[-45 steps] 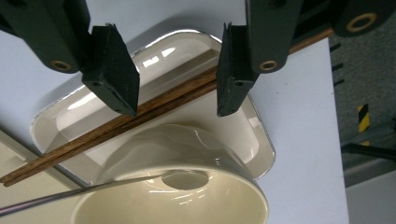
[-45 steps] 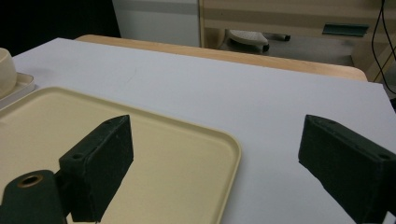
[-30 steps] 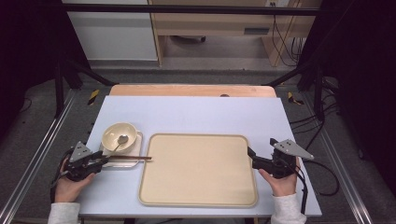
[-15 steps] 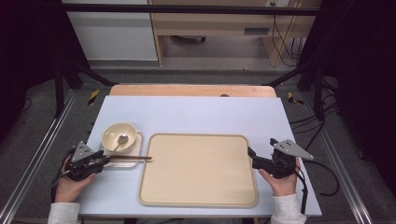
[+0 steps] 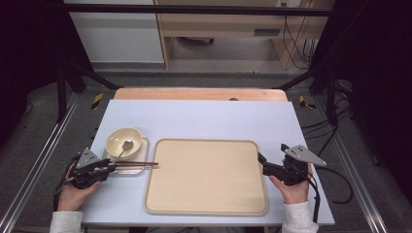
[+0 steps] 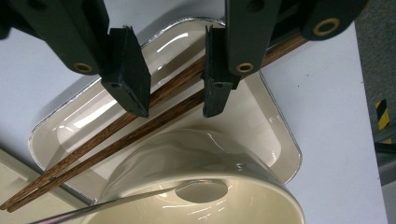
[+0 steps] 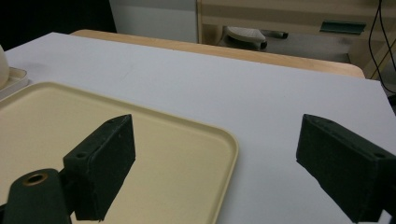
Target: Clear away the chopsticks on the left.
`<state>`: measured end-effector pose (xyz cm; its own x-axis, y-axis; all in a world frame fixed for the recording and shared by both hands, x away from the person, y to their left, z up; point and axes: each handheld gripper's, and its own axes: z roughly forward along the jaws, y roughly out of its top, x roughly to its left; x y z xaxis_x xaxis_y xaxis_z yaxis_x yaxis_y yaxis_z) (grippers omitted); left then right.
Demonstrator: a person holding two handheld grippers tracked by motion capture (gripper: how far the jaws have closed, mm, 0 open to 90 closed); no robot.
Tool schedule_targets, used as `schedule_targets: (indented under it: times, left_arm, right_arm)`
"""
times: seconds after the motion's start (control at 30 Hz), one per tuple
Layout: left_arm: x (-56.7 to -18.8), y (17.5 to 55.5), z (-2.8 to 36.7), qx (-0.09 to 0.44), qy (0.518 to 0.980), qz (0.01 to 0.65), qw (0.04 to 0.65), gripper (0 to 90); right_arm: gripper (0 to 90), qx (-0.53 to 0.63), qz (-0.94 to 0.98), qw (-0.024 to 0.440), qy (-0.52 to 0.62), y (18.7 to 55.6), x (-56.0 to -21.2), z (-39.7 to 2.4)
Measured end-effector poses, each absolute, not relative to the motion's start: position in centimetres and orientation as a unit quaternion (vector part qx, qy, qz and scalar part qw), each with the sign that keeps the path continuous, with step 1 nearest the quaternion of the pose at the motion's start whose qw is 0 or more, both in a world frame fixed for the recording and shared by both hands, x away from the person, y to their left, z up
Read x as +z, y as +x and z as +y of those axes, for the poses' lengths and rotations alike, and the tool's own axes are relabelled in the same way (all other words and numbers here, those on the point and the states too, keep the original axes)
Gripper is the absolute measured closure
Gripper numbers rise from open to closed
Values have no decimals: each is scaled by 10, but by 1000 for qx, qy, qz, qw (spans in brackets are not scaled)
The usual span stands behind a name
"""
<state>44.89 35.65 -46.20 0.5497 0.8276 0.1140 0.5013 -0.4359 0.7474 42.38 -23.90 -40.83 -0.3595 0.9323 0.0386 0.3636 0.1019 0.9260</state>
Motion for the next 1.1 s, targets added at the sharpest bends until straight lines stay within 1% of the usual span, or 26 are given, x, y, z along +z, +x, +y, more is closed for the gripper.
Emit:
schedule_targets:
  times: [0.03, 0.1, 0.4, 0.63, 0.73, 1.1]
  left_arm:
    - [-461, 448, 357, 242, 814, 407, 336, 651]
    - [-461, 447, 356, 241, 816, 404, 337, 691]
    - [-460, 441, 350, 244, 825, 388, 331, 731]
    - [-460, 439, 350, 240, 822, 394, 334, 739]
    - [-460, 438, 350, 239, 821, 394, 337, 767]
    - [-459, 437, 347, 225, 816, 407, 343, 797]
  right_arm:
    - [121, 469, 678, 303, 478, 424, -408, -239]
    - [122, 470, 678, 303, 477, 423, -408, -239]
    - [127, 470, 678, 304, 476, 423, -408, -239]
    - [128, 469, 680, 303, 476, 424, -408, -239]
    - [128, 468, 680, 303, 476, 424, -408, -239]
    - [128, 469, 681, 301, 475, 423, -408, -239]
